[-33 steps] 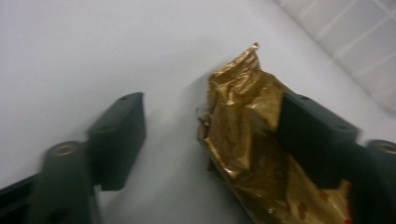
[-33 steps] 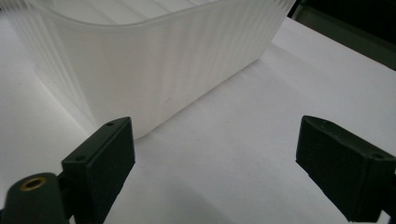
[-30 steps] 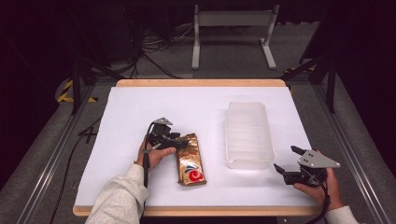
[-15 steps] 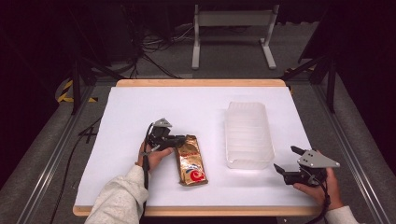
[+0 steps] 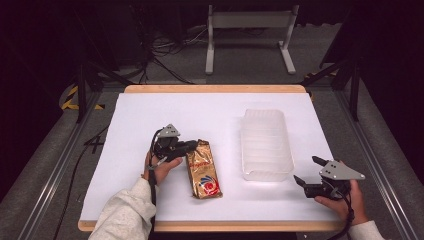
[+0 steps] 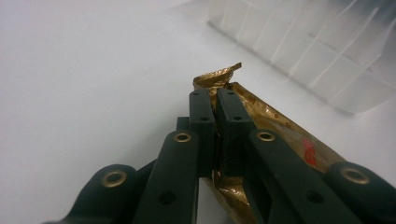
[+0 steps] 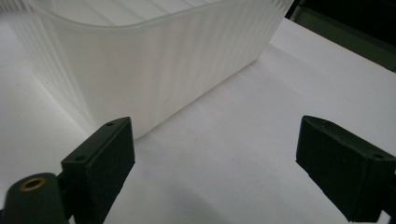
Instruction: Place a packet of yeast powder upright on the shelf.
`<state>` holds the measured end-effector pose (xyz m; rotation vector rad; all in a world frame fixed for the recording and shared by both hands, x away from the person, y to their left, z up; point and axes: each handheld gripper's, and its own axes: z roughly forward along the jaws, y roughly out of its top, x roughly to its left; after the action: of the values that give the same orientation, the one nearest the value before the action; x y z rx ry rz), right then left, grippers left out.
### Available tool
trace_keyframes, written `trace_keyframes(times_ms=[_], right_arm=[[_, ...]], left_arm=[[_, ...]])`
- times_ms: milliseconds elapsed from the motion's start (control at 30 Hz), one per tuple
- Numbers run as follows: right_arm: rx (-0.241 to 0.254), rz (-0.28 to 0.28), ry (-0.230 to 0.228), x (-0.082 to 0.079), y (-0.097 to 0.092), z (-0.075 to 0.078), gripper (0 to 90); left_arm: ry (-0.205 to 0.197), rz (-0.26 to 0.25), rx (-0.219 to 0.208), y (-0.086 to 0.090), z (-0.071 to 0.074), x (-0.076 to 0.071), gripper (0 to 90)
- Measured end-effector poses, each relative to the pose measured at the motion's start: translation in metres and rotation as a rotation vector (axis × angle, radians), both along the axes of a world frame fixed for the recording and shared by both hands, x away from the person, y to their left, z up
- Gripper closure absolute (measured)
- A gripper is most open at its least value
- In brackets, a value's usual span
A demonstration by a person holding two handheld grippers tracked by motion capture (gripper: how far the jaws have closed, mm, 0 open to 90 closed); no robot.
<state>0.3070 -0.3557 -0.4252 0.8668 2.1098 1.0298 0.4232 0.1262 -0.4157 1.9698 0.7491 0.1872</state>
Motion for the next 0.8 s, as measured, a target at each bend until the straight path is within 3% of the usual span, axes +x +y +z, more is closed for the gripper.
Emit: trace_keyframes(times_ms=[300,800], right_arm=[[0.0,-0.001,-0.001,0.0,0.0,0.0,12.1],[0.003,-0.002,-0.008,-0.001,0.0,0.002,12.2]], left_arm=[[-0.103,-0.029,-0.027,-0.001,0.026,-0.022,85.9],[-0.193,-0.084,-0.101,-0.006,0.059,-0.052,86.4]])
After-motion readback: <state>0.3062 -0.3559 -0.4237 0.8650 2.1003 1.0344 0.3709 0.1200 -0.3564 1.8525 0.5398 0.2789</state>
